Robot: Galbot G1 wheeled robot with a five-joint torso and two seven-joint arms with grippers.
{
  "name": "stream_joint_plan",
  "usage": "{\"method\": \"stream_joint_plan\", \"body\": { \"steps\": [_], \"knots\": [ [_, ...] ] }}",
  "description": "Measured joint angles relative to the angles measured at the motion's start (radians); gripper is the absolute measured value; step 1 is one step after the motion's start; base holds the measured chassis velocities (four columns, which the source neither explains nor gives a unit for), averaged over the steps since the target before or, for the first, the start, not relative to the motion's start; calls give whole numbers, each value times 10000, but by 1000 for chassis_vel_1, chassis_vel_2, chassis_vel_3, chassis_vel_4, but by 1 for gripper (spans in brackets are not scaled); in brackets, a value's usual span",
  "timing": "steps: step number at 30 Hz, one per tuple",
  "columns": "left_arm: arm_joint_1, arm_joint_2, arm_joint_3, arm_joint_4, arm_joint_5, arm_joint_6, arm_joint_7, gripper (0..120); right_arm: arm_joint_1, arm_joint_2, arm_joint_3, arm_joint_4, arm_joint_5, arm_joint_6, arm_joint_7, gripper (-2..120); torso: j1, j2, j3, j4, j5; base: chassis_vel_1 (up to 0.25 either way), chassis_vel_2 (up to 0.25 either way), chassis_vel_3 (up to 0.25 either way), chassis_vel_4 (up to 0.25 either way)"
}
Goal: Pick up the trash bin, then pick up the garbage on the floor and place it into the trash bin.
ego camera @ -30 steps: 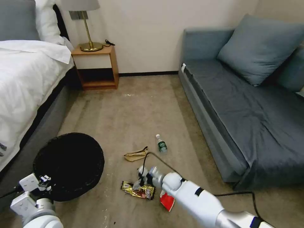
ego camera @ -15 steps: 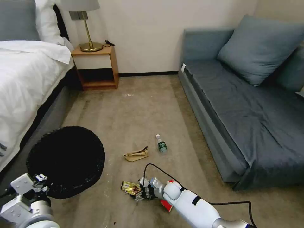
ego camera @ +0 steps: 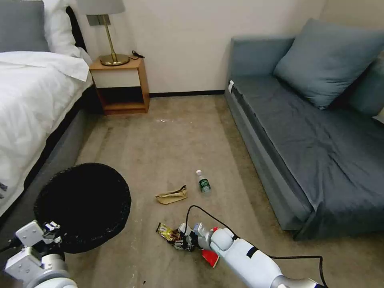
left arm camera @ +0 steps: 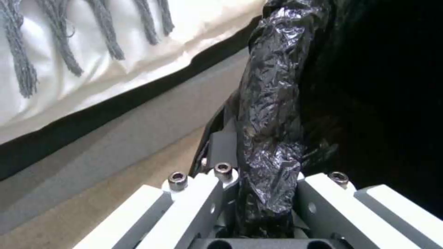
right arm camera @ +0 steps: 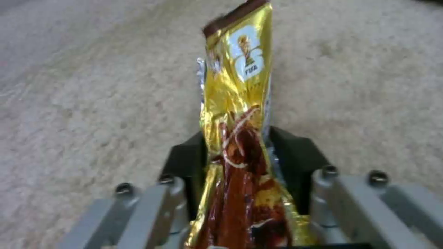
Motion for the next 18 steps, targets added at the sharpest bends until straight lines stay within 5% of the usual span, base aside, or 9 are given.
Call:
{"method": "stream_joint_plan", "body": {
  "steps": [9, 18],
  "knots": [
    [44, -45, 17, 255, 176, -187, -1, 3, -207, -304, 129, 382, 206, -53, -92, 1, 0, 0, 1, 0, 0, 0, 0, 0, 0],
    [-55, -149, 120, 527, 307, -282, 0, 3, -299, -450, 893, 1555, 1223, -124, 124, 0, 0, 0, 1, -1, 0, 0, 0, 0, 0]
  ]
}}
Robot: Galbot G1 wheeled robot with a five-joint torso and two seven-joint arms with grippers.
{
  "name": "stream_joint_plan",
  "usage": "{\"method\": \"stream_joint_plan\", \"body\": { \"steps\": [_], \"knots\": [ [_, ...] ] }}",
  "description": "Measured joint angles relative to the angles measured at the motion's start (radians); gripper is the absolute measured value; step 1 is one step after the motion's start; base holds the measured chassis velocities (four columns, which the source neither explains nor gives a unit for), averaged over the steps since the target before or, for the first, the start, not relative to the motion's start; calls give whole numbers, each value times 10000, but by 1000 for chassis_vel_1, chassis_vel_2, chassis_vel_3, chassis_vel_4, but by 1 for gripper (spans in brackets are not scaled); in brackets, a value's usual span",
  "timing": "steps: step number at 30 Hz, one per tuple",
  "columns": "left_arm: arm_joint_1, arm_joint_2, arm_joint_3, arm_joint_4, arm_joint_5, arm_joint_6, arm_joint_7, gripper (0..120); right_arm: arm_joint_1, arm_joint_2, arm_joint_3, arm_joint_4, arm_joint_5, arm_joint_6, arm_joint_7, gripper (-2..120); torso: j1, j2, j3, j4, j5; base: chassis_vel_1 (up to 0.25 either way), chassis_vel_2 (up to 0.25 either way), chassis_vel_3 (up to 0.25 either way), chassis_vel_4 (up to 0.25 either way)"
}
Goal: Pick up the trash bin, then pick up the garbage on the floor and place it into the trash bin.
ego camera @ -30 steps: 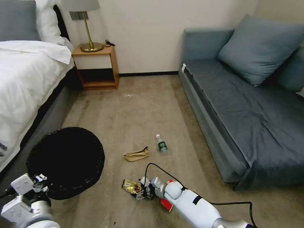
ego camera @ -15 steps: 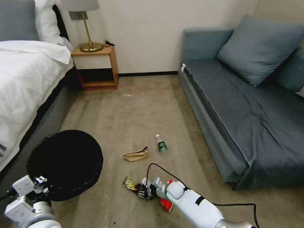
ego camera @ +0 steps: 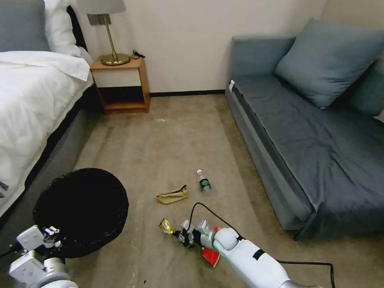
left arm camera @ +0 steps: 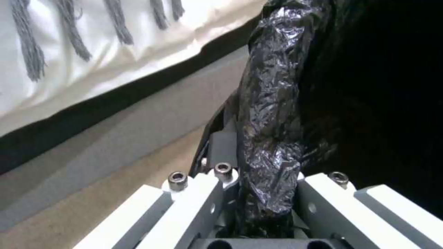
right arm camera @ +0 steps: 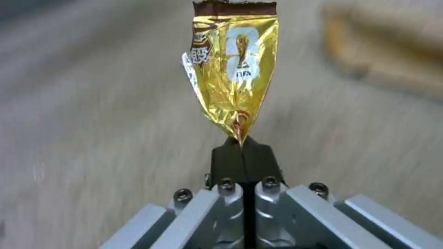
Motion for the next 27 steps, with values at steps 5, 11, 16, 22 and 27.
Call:
{"method": "stream_joint_plan", "body": {
  "steps": [5, 11, 16, 22, 27],
  "knots": [
    [-86, -16, 69, 225, 54, -48, 14, 3, 308, -48, 83, 792, 1373, 350, 746, 0, 0, 0, 0, -1, 0, 0, 0, 0, 0],
    [-287, -171, 207, 564, 464, -202, 143, 3, 1111, -138, -772, 2086, 3759, 806, 1385, 0, 0, 0, 0, -1, -1, 0, 0, 0, 0],
    [-437, -362, 373, 738, 1040, -285, 169, 3, 2174, -365, -2875, 3409, 5722, 933, 2775, 0, 0, 0, 0, -1, -3, 0, 0, 0, 0],
    [-465, -335, 395, 666, 742, -390, 540, 3, 2476, 611, -3911, 3910, 6867, 1153, 3916, 0, 0, 0, -1, 3, -3, 0, 0, 0, 0],
    [-458, -292, 384, 545, 411, -422, 701, 3, 2213, 1505, -4043, 3448, 6687, 1449, 4208, 0, 0, 0, -1, 2, -2, 0, 0, 0, 0]
  ]
}}
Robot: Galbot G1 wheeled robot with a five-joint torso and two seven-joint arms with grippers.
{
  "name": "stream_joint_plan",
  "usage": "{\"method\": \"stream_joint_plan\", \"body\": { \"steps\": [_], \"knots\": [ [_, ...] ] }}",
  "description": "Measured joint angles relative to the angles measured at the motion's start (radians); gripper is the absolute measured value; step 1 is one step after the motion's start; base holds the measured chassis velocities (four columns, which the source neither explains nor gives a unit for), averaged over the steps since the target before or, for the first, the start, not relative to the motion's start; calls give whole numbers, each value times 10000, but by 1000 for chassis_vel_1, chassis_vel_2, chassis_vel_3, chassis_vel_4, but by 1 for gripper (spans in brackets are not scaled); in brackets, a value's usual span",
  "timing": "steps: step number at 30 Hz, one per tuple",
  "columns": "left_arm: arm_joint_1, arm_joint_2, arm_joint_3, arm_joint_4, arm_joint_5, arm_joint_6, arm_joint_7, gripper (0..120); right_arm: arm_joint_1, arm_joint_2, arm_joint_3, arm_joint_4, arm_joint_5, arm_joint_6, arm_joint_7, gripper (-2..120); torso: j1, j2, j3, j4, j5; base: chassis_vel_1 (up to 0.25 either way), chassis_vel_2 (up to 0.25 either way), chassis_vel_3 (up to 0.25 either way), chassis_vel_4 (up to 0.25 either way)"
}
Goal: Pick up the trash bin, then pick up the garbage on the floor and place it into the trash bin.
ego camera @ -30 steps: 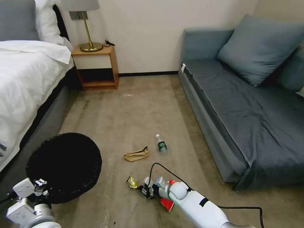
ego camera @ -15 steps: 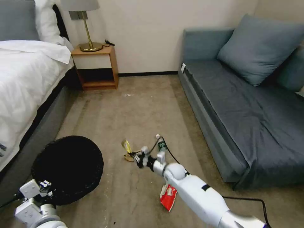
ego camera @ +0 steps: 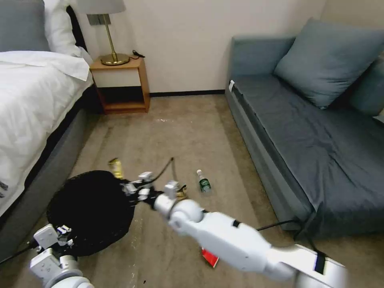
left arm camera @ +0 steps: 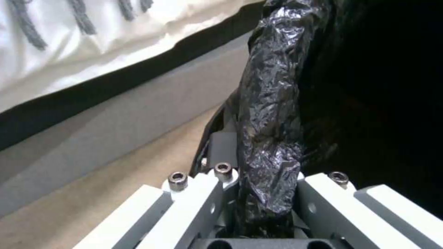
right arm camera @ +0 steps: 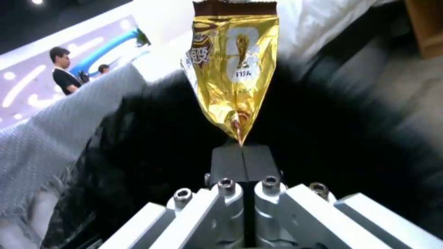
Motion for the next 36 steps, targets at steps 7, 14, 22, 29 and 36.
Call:
{"method": "stream_joint_plan", "body": {
  "steps": [7, 14, 22, 29, 36],
  "knots": [
    [-36, 49, -48, 0, -325, -50, 32, 3, -416, 620, -206, -289, -620, 66, 231, 0, -1, 0, 0, -1, 0, 0, 0, 0, 0],
    [-45, 91, -45, -45, -378, -122, 37, 3, -573, 394, -334, -335, -1295, 8, 575, 0, 0, 0, 0, -3, 1, 0, 0, 0, 0],
    [-35, 89, -16, -47, -358, -171, 73, 3, -818, 127, -164, -241, -1921, 8, 1161, 20, 0, 0, 0, -2, 1, 0, 0, 0, 0],
    [-4, 77, -45, 125, -272, -366, 75, 3, -1001, 174, -112, -183, -2100, 9, 1266, 44, 0, 0, 0, -2, 2, 0, 0, 0, 0],
    [25, -19, -58, 168, -219, -468, 44, 3, -1064, -212, -94, 231, -2188, 46, 1397, 70, 0, 0, 0, -2, 3, 0, 0, 0, 0]
  ]
}}
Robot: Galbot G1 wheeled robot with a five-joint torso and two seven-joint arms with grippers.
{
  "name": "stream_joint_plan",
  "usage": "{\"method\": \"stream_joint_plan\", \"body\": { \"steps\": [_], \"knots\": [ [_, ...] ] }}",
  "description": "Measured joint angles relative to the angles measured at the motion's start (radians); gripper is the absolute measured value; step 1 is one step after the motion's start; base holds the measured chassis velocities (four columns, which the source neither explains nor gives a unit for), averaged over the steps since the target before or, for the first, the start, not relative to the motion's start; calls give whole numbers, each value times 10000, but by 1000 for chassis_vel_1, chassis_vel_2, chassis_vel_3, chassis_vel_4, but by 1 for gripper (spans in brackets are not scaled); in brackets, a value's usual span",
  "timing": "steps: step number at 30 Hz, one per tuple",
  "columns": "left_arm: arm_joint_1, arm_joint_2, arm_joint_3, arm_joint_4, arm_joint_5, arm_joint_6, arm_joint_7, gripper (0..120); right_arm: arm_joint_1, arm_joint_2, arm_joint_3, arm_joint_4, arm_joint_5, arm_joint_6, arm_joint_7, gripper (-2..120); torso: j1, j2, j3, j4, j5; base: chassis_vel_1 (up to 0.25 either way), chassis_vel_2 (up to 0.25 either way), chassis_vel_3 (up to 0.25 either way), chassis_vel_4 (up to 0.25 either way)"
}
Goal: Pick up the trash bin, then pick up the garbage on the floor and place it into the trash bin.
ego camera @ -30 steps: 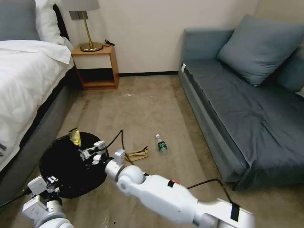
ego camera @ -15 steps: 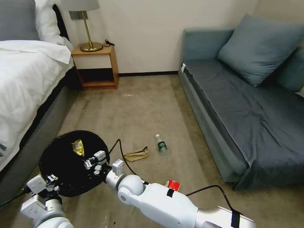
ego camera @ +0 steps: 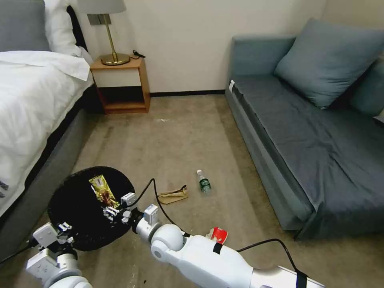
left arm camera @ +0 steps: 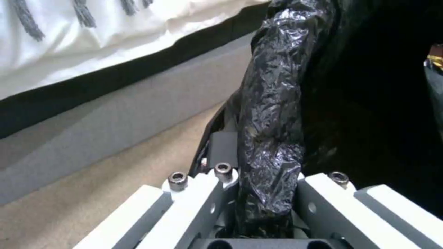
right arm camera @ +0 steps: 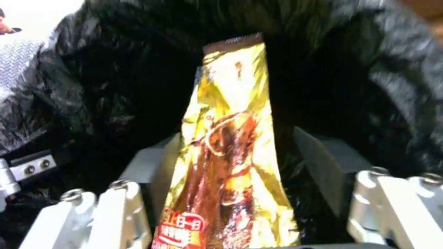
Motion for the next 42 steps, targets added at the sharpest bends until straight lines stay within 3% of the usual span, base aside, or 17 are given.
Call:
{"method": "stream_joint_plan", "body": {
  "steps": [5, 9, 21, 26, 29, 30, 34, 35, 38, 39, 42],
  "knots": [
    [35, 13, -8, 18, 59, -28, -38, 3, -231, -301, 290, 425, -10, 28, 63, 90, 0, 0, 0, 1, 0, 0, 0, 0, 0],
    [42, 44, -27, 32, 88, -37, -63, 3, -463, -545, 444, 727, -42, 49, 75, 99, 0, -1, 0, 0, 1, 0, 0, 0, 0],
    [99, 138, -41, 170, 242, -226, -107, 3, -1400, -1687, 946, 1698, -420, 56, 125, 100, 0, 0, 0, 1, 2, 0, 0, 0, 0],
    [90, 209, -81, 199, 247, -276, -122, 3, -1741, -2777, 1430, 2145, -978, -485, 378, 100, -1, 0, -1, -1, 2, 0, 0, 0, 0],
    [83, 270, -98, 199, 248, -292, -125, 3, -2020, -3613, 1795, 2509, -1610, -1768, 1592, 100, 0, 0, 0, -1, 3, 0, 0, 0, 0],
    [83, 270, -98, 199, 248, -292, -125, 3, -2020, -3613, 1795, 2509, -1610, -1768, 1592, 100, 0, 0, 0, -1, 3, 0, 0, 0, 0],
    [29, 319, -110, 222, 254, -302, -126, 3, -2403, -4109, 2096, 3205, -1613, -3889, 3975, 100, 0, 0, -1, -2, 3, 0, 0, 0, 0],
    [29, 319, -110, 222, 254, -302, -126, 3, -2403, -4109, 2096, 3205, -1613, -3889, 3975, 100, 0, 0, -1, -2, 3, 0, 0, 0, 0],
    [1, 335, -113, 262, 284, -302, -127, 3, -2596, -4214, 2255, 3685, -1025, -5022, 4777, 100, 0, 0, 0, -1, 2, 0, 0, 0, 0],
    [-5, 340, -113, 308, 312, -311, -129, 3, -2720, -4225, 2346, 4009, -482, -5915, 5397, 100, 0, 1, -1, -1, 2, 0, 0, 0, 0],
    [-2, 343, -112, 345, 340, -328, -130, 3, -2814, -4174, 2395, 4188, 54, -6579, 5967, 100, 0, 0, 0, -1, -1, 0, 0, 0, 0]
  ]
}}
